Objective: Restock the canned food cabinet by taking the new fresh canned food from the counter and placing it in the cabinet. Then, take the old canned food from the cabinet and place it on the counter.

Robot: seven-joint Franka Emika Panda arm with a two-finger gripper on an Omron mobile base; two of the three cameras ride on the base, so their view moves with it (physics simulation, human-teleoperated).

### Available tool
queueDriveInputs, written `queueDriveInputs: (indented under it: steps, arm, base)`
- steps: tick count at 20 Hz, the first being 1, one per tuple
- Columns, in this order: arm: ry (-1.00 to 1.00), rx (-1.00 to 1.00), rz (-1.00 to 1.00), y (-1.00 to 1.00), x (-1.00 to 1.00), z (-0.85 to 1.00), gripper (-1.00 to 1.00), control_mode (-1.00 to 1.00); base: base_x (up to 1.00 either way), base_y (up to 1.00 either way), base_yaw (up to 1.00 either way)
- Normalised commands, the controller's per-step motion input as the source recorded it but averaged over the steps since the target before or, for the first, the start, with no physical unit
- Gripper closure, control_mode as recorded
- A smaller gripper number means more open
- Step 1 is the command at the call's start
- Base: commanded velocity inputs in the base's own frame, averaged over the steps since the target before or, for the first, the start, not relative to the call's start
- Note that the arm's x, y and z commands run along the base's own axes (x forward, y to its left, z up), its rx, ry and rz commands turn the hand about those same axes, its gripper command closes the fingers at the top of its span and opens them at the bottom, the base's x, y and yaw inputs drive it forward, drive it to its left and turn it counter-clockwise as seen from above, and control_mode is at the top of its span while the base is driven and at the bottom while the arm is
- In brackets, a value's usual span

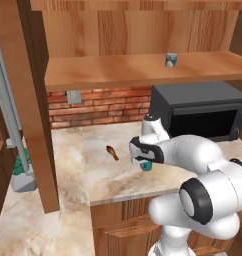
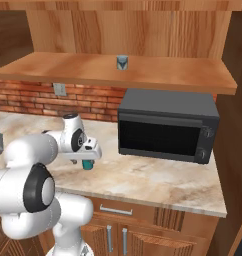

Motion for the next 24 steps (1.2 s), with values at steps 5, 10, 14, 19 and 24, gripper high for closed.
queueDriveInputs:
  steps: [5,10,14,19,24]
  arm:
    - [0.0,0.01,0.0,0.0,0.11,-0.13,-1.0,-1.0]
    - [0.0,0.01,0.0,0.0,0.1,-0.04,-1.0,-1.0]
    - [0.0,0.0,0.0,0.03,0.16,-0.05,-1.0,-1.0]
    - [0.0,0.0,0.0,0.05,0.19,-0.08,-1.0,-1.0]
    - [0.0,0.0,0.0,0.01,0.17,-0.1,-1.0,-1.0]
  base:
    - [0.0,0.0,0.0]
    - [0.0,0.0,0.0]
    - [0.0,0.0,0.0]
    - [0.0,0.0,0.0]
    - [0.0,0.0,0.0]
